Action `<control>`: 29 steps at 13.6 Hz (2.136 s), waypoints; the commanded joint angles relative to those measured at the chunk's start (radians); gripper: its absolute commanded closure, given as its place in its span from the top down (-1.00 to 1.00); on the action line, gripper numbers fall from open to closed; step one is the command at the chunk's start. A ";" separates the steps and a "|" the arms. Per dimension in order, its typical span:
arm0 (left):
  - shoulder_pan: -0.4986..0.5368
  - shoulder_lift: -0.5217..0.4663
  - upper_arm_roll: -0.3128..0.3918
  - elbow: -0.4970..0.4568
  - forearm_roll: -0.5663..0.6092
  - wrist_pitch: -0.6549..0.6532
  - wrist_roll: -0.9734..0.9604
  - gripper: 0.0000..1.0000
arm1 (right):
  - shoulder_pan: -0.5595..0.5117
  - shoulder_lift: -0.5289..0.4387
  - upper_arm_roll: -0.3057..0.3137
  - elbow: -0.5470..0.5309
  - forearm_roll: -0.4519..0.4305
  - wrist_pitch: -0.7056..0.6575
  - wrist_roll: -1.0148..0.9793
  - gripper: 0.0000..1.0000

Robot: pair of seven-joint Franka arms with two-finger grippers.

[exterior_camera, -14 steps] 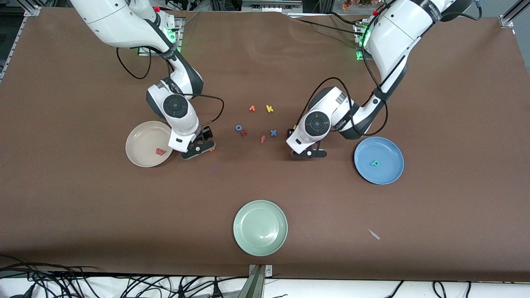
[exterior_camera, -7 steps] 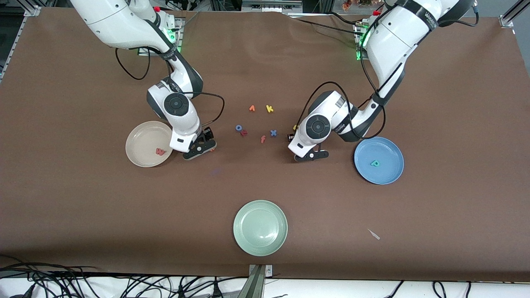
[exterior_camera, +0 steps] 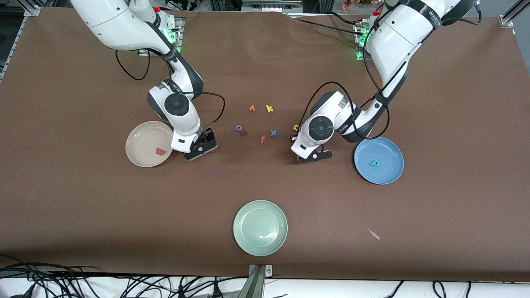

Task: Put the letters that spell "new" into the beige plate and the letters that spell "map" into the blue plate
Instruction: 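Grasp the green u with the right gripper while the left gripper grasps blue m, then drop the green u on the white plate while the left gripper drops m on blue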

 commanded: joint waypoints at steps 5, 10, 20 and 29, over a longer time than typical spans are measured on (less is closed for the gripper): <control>0.115 -0.085 0.000 0.025 0.001 -0.179 0.207 -0.73 | -0.013 0.014 0.002 0.015 -0.030 0.013 0.001 0.06; 0.285 -0.104 0.011 0.043 0.005 -0.263 0.600 -0.70 | -0.016 0.012 -0.001 0.017 -0.032 0.011 -0.011 -0.35; 0.255 -0.065 -0.052 0.045 0.045 -0.260 0.531 1.00 | -0.030 -0.100 -0.090 0.081 -0.020 -0.250 -0.254 -0.43; 0.045 -0.053 -0.133 -0.003 0.064 -0.130 0.025 1.00 | -0.059 -0.164 -0.164 0.009 0.151 -0.305 -0.394 0.50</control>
